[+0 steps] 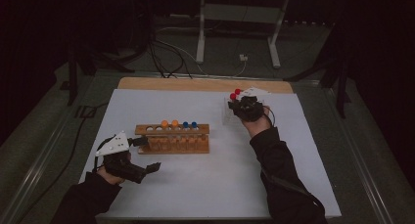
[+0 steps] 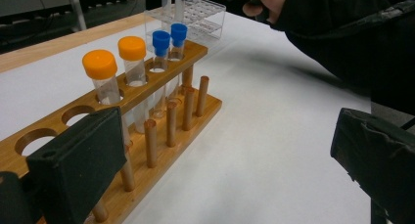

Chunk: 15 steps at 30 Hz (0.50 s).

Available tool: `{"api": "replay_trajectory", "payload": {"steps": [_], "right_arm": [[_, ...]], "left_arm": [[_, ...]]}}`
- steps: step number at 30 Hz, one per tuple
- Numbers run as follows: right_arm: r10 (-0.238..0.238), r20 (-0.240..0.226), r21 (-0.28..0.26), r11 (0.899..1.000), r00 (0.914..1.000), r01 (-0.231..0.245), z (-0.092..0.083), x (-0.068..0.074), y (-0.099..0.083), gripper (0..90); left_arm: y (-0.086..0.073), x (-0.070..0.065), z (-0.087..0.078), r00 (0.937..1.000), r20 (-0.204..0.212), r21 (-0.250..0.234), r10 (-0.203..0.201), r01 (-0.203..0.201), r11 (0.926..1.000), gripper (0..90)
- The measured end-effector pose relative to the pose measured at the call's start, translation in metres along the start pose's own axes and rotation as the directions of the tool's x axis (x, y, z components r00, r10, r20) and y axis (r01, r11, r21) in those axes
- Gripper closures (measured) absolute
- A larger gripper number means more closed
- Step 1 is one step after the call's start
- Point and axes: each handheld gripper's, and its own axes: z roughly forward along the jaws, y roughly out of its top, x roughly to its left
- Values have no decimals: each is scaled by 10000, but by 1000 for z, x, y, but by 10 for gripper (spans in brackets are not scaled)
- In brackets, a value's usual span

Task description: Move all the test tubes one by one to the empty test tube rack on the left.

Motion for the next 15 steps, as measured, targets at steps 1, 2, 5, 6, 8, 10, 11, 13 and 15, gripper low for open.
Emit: {"api": "replay_trajectory", "payload": {"steps": [1, 2, 5, 6, 8, 10, 11, 13, 15], "right_arm": [[-64, 31, -50, 10000, 10000, 64, -3, 0, 2, 748], [-88, 24, -77, 9999, 10000, 89, -6, 1, 4, 748], [-258, 8, -197, 9995, 9997, 258, -15, 2, 10, 748], [-298, -30, -248, 9993, 9996, 298, -19, 2, 11, 748], [-381, -104, -285, 9989, 9992, 378, -26, 3, 13, 748], [-495, -237, -302, 9984, 9985, 488, -33, 5, 14, 748], [-586, -255, -290, 9979, 9980, 578, -36, 6, 14, 748], [-762, -362, -275, 9968, 9964, 752, -42, 9, 12, 748], [-876, -492, -239, 9960, 9949, 865, -48, 12, 9, 748]], "left_arm": [[1, -1, 0, 10000, -9, -6, 1, -1, 10000, 6], [1, -1, 0, 10000, -7, -10, 24, -24, 10000, 6], [4, -2, 0, 10000, -4, -44, 32, -32, 10000, 6], [5, -3, 0, 10000, 34, -66, -25, 25, 10000, 6], [8, -4, 1, 10000, -73, -6, 34, -34, 10000, 6], [11, -6, 1, 9999, -82, 25, 63, -63, 10000, 6], [12, -7, 2, 9999, -81, 22, 77, -76, 10000, 6], [14, -8, 3, 9999, -38, 56, 122, -122, 9999, 7], [16, -10, 4, 9998, -92, 49, 148, -148, 9999, 6]]}}
